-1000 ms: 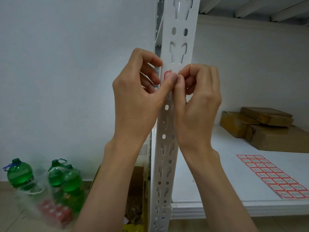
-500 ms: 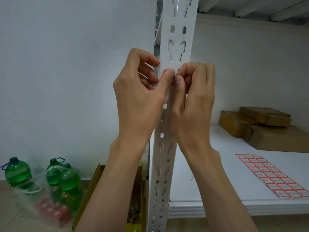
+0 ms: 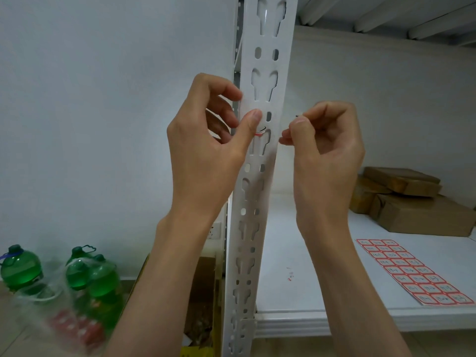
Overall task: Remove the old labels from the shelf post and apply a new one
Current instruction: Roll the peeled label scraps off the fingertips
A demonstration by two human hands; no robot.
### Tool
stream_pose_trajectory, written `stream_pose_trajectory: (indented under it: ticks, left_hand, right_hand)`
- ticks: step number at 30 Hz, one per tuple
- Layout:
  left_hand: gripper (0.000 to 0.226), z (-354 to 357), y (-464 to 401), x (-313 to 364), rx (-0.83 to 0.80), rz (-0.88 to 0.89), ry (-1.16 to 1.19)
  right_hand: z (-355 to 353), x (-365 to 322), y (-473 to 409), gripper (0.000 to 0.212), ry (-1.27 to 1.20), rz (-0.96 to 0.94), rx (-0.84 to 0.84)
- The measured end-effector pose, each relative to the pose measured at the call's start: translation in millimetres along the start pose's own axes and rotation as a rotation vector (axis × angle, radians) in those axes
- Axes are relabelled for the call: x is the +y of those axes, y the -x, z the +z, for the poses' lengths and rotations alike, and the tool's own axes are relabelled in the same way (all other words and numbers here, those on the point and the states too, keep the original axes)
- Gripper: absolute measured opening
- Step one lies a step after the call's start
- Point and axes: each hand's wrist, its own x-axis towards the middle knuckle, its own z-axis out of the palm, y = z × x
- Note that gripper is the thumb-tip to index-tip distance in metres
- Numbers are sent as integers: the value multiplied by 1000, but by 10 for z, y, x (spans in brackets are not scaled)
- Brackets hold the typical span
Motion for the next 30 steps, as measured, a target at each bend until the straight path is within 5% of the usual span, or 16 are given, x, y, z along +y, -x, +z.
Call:
stream_pose_trajectory:
  ticks: [6, 12, 30]
  left_hand:
    - [10, 39, 17, 104, -115, 213, -61]
    - [11, 157, 66, 200, -205, 180, 35]
    - [4, 619, 320, 175, -266, 366, 17]
  right_hand:
    - [-197, -27, -53, 6, -257, 186, -236]
    - [-452, -35, -110, 12, -383, 281, -380]
    - [-1016, 157, -152, 24, -518, 717, -388]
